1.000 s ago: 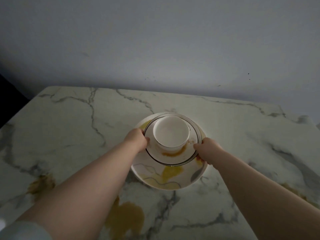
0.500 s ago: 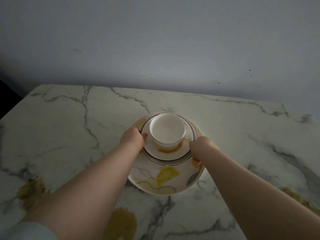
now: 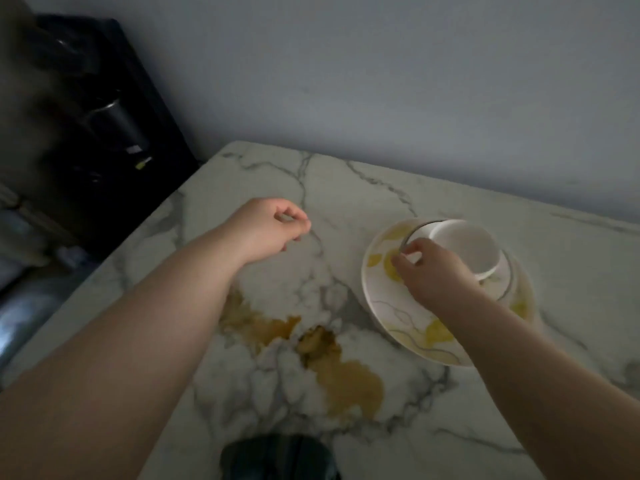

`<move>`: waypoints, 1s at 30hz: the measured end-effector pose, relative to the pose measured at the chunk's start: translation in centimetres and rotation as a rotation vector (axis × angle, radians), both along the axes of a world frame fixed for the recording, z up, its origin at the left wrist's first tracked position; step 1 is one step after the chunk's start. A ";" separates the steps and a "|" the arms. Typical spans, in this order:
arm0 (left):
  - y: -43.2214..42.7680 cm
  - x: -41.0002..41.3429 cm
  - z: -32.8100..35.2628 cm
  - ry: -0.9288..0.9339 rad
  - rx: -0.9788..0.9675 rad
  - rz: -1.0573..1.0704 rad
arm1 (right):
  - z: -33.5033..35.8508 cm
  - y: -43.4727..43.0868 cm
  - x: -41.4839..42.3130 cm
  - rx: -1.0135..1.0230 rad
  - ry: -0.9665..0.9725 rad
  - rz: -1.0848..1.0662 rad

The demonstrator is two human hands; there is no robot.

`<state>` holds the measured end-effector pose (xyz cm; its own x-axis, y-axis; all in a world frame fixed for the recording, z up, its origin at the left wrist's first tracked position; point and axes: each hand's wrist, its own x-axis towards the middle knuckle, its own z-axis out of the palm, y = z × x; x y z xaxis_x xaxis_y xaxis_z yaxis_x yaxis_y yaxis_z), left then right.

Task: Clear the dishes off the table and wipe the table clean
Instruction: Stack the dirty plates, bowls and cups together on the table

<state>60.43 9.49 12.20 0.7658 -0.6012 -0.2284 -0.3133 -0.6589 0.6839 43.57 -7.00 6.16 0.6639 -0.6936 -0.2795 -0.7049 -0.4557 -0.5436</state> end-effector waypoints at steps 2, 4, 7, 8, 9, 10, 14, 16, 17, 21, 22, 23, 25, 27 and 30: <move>6.6 1.7 1.0 0.020 0.002 0.101 | -0.3 5.6 3.2 0.109 0.002 0.145; 12.9 3.0 0.6 0.047 0.074 0.181 | -1.5 11.0 6.0 0.262 -0.008 0.218; 22.4 4.4 -1.7 0.129 0.185 0.377 | -3.3 19.4 9.5 0.494 0.056 0.298; 25.0 4.6 -2.8 0.164 0.217 0.448 | -3.8 21.8 10.4 0.568 0.079 0.311; 27.3 4.7 -4.1 0.202 0.249 0.508 | -4.2 23.9 11.1 0.631 0.098 0.310; 29.2 4.8 -5.4 0.249 0.274 0.554 | -4.7 25.6 11.7 0.667 0.104 0.306; 32.8 5.1 -9.9 0.355 0.292 0.526 | -6.5 29.9 13.7 0.646 0.059 0.309; 32.8 5.5 -11.6 0.253 0.294 0.429 | -6.5 31.1 14.4 0.651 0.029 0.292; 32.5 5.7 -12.1 0.188 0.283 0.381 | -6.6 31.4 14.7 0.659 0.008 0.290; 31.9 6.2 -13.9 0.065 0.194 0.314 | -6.2 32.8 15.2 0.744 -0.114 0.288; 31.6 6.3 -14.1 0.064 0.196 0.301 | -6.3 32.9 15.1 0.784 -0.140 0.268; 31.4 6.2 -13.9 0.068 0.205 0.287 | -6.2 32.9 15.1 0.814 -0.155 0.248; 30.4 6.1 -12.8 0.073 0.221 0.226 | -5.8 32.0 14.9 0.825 -0.168 0.205; 28.3 5.8 -11.0 0.057 0.217 0.138 | -4.8 29.8 14.5 0.807 -0.224 0.130; 22.7 5.0 -7.7 0.065 0.145 -0.004 | -2.1 24.1 13.4 0.769 -0.401 -0.023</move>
